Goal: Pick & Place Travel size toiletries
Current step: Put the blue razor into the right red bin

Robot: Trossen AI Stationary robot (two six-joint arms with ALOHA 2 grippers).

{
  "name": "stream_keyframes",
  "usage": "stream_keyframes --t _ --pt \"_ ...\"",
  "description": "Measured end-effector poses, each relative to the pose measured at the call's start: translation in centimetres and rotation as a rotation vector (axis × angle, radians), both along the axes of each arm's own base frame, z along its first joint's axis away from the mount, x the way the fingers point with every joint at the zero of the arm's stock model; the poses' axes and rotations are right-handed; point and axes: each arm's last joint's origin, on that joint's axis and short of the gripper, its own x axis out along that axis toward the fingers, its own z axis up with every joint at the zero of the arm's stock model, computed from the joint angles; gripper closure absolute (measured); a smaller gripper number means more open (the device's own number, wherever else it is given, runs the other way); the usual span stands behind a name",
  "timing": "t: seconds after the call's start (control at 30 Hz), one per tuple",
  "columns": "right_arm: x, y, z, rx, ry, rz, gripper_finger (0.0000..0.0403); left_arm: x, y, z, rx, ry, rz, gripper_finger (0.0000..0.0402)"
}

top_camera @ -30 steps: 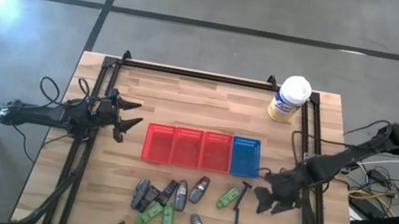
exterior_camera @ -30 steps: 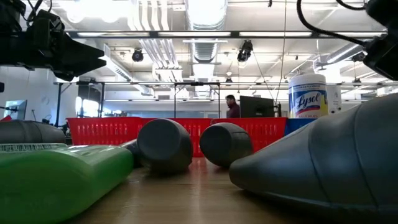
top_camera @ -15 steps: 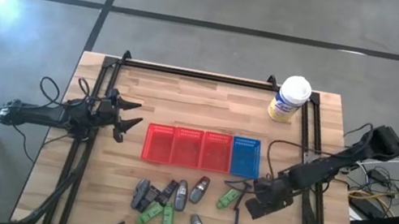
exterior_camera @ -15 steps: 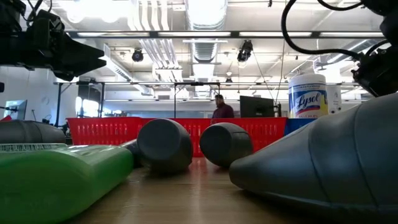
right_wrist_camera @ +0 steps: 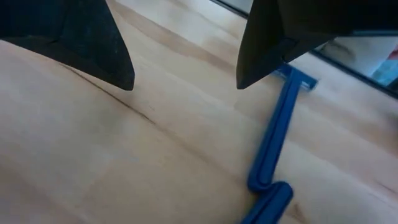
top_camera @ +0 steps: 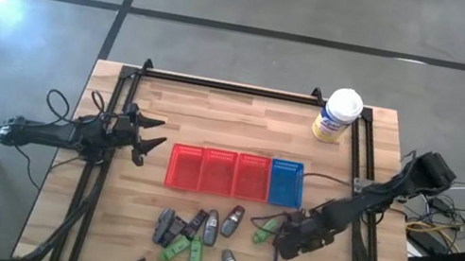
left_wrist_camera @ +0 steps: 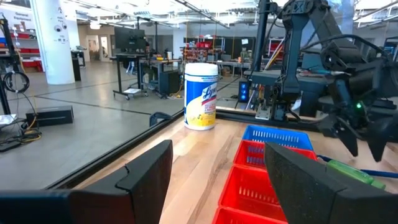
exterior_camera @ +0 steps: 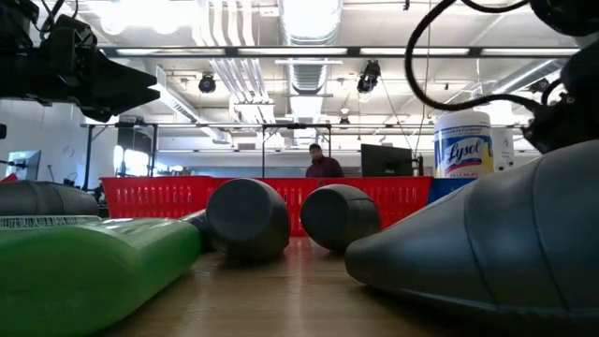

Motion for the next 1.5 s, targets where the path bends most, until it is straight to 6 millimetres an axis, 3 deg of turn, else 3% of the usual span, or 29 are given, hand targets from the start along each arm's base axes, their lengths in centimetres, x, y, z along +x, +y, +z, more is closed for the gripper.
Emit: stream_keyframes --t 0.33,0.67,0.93,1.1,1.27,1.5 --pt "4.2 2.5 0.3 0.031 0.023 -0.095 0.0133 0.0 0.0 0.0 0.000 0.000 0.000 0.0142" --pt "6.7 4.0 -0.8 -0.029 0.195 -0.188 0.0130 0.0 0.0 0.0 0.000 -0.001 0.000 0.0142" --pt "7.7 4.6 -0.5 -0.131 0.314 -0.210 0.0220 0.0 0.0 0.0 0.000 -0.003 0.000 0.0142" --pt "8.6 5.2 -1.5 -0.107 0.348 -0.158 0.0294 0.0 0.0 0.0 0.000 -0.003 0.000 0.0142" --pt "9.2 5.5 -1.3 -0.083 0.325 -0.094 0.0368 0.0 0.0 0.0 0.000 -0.004 0.000 0.0142" --pt "9.0 5.3 1.6 -0.058 0.255 -0.130 0.0377 0.0 0.0 0.0 0.000 -0.004 0.000 0.0142"
